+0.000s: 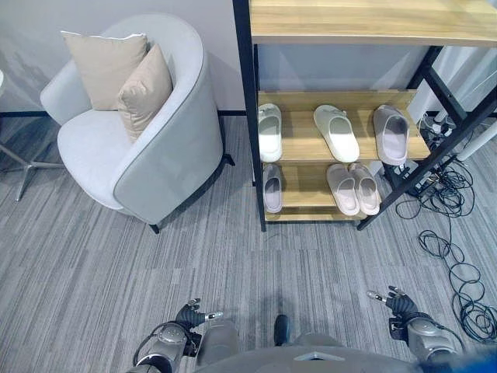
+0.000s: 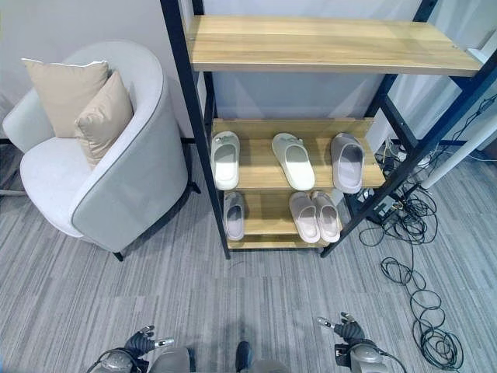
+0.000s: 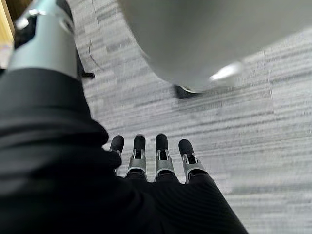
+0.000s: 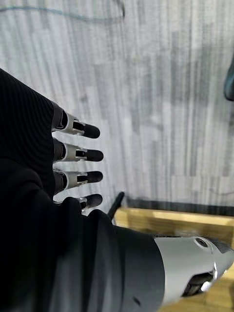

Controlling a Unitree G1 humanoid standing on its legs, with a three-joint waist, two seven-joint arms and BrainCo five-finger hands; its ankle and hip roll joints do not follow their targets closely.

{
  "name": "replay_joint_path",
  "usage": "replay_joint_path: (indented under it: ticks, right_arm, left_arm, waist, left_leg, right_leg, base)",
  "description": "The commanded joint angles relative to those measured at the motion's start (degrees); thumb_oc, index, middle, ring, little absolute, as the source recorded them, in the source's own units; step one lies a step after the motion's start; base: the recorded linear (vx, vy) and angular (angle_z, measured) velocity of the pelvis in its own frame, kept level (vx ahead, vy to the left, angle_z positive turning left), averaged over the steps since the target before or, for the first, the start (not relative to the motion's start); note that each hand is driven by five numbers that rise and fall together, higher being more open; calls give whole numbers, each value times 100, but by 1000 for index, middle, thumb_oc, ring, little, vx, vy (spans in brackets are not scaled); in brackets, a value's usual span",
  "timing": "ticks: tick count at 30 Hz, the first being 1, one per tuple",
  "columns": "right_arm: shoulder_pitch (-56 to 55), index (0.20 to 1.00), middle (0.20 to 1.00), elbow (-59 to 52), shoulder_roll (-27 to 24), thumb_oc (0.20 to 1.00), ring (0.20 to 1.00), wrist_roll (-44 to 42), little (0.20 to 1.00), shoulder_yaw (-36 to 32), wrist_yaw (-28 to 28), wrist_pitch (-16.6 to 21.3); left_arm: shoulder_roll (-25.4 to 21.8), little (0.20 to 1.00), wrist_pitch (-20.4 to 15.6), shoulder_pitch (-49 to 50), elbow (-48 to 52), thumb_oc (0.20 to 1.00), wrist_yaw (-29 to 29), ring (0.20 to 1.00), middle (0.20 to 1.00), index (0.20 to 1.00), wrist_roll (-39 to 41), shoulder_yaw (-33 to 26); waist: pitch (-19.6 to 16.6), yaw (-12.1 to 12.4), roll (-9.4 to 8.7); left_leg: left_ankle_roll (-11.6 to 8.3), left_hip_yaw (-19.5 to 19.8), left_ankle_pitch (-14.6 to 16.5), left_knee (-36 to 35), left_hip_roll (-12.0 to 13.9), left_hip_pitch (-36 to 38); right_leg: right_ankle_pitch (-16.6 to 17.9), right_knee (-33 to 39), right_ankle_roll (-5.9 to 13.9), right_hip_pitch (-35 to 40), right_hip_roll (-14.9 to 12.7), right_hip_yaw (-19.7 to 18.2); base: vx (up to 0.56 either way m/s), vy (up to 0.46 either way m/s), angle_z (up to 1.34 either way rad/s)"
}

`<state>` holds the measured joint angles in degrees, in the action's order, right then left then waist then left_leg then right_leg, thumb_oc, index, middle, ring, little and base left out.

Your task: Arrange the slippers neatly on the shoe rack.

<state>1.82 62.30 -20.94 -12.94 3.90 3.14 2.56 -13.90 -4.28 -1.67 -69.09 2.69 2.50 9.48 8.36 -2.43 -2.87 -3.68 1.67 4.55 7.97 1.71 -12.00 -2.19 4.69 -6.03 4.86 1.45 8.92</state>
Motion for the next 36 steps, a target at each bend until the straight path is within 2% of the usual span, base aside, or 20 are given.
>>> replay_joint_path:
  ticks: [1, 4, 6, 9, 10, 11, 12, 14, 16, 18, 22, 24, 31, 36]
  right_arm:
    - [-128, 1000, 1000, -194, -129, 1000, 1000, 271, 1000, -22, 154, 146]
    - [-198, 1000, 1000, -317, 31, 1000, 1000, 404, 1000, 102, 189, 152]
    - [-213, 1000, 1000, -344, 97, 1000, 1000, 472, 1000, 151, 204, 130]
    - [-75, 1000, 1000, -348, 103, 1000, 1000, 623, 1000, 219, 216, 87]
    - [-75, 1000, 1000, -348, 103, 1000, 1000, 623, 1000, 219, 216, 87]
    - [-40, 1000, 1000, -380, 81, 1000, 1000, 658, 1000, 180, 244, 74]
    - [-40, 1000, 1000, -381, 80, 1000, 1000, 658, 1000, 179, 244, 73]
    - [-20, 1000, 1000, -525, -2, 1000, 1000, 727, 1000, 51, 282, 59]
    - [-54, 1000, 1000, -621, -40, 1000, 1000, 731, 1000, 22, 279, 83]
    - [-51, 1000, 1000, -715, -122, 1000, 1000, 716, 1000, 20, 270, 119]
    - [-11, 1000, 1000, -1124, -393, 1000, 1000, 707, 1000, -12, 325, 235]
    - [31, 1000, 1000, -1274, -441, 1000, 1000, 685, 1000, -16, 361, 279]
    - [-89, 1000, 1000, -2371, -376, 1000, 1000, 772, 1000, 47, 381, 504]
    - [-562, 1000, 1000, -3747, -324, 1000, 1000, 998, 1000, 130, 207, 675]
  left_arm:
    - [36, 1000, 22, 79, -157, 1000, 194, 1000, 1000, 1000, -243, 44]
    - [9, 1000, 77, 158, -293, 1000, 339, 1000, 1000, 1000, -277, -63]
    - [-14, 1000, 81, 166, -303, 1000, 384, 1000, 1000, 1000, -275, -92]
    - [-78, 1000, 92, 119, -328, 1000, 429, 1000, 1000, 1000, -263, -173]
    - [-78, 1000, 92, 119, -329, 1000, 429, 1000, 1000, 1000, -263, -173]
    - [-161, 1000, 80, 110, -317, 1000, 480, 1000, 1000, 1000, -335, -190]
    - [-160, 1000, 81, 110, -316, 1000, 480, 1000, 1000, 1000, -335, -190]
    - [-208, 1000, 49, 124, -295, 1000, 523, 1000, 1000, 1000, -306, -267]
    - [-216, 1000, 22, 178, -312, 1000, 515, 1000, 1000, 1000, -372, -275]
    - [-214, 1000, 3, 203, -325, 1000, 538, 1000, 1000, 1000, -430, -257]
    - [-52, 1000, -14, 169, -171, 1000, 508, 1000, 1000, 1000, -566, 34]
    - [0, 1000, -16, 141, -147, 1000, 521, 1000, 1000, 1000, -582, 109]
    - [96, 1000, 19, 165, -259, 1000, 568, 1000, 1000, 1000, -579, 71]
    - [133, 1000, 20, 277, -335, 1000, 590, 1000, 1000, 1000, -543, -152]
  waist:
    - [1, 130, 89]
    - [-191, 129, 95]
    - [-192, 146, 90]
    - [-95, 175, 160]
    - [-96, 175, 160]
    - [-50, 150, 245]
    - [-49, 152, 244]
    - [-49, 153, 322]
    - [-88, 145, 221]
    - [-140, 150, 195]
    - [-208, 113, 301]
    - [-211, 95, 338]
    - [-242, 62, 375]
    - [-287, 28, 341]
  left_leg:
    - [184, 96, 32, -189, -210, 860]
    - [315, 63, -8, -561, -243, 1159]
    - [364, 53, 11, -597, -270, 1217]
    - [474, 17, -17, -626, -263, 1163]
    - [475, 17, -17, -626, -263, 1162]
    - [478, 67, 2, -625, -215, 1148]
    - [478, 64, 4, -624, -216, 1150]
    - [375, 107, 141, -568, -43, 1178]
    - [277, 132, 215, -507, 4, 1237]
    - [197, 155, 182, -514, 87, 1258]
    - [53, 325, -47, -808, 345, 1372]
    - [23, 384, -100, -874, 387, 1395]
    - [27, 452, -183, -1087, 407, 1531]
    - [62, 367, -203, -1268, 369, 1608]
  right_leg:
    - [-300, -1088, 991, -479, -494, -76]
    - [-267, -968, 1045, -346, -542, -111]
    - [-265, -979, 1078, -328, -573, -103]
    - [-186, -1600, 1312, -697, -711, -90]
    - [-187, -1601, 1312, -698, -712, -91]
    - [-66, -1836, 1396, -802, -957, -228]
    - [-70, -1843, 1397, -804, -958, -231]
    - [285, -1471, 1425, -888, -1519, -323]
    - [287, -1034, 1532, -766, -1444, -515]
    - [225, -853, 1540, -661, -1337, -511]
    - [-8, -839, 1387, -496, -1052, -311]
    - [-69, -864, 1347, -465, -1004, -219]
    - [-118, -832, 1325, -297, -948, -81]
    - [-13, -673, 1388, -266, -999, -109]
  base:
    - [96, 90, -23]
    - [112, 137, -10]
    - [23, 99, 12]
    - [-71, 68, -2]
    - [-58, -57, -20]
    - [-20, -67, -31]
    - [-16, -186, -1]
    - [54, -320, 8]
    - [132, -405, -13]
    - [114, -306, 5]
    - [61, -203, 27]
    - [24, -82, 31]
    - [43, 11, 18]
    - [36, 74, 3]
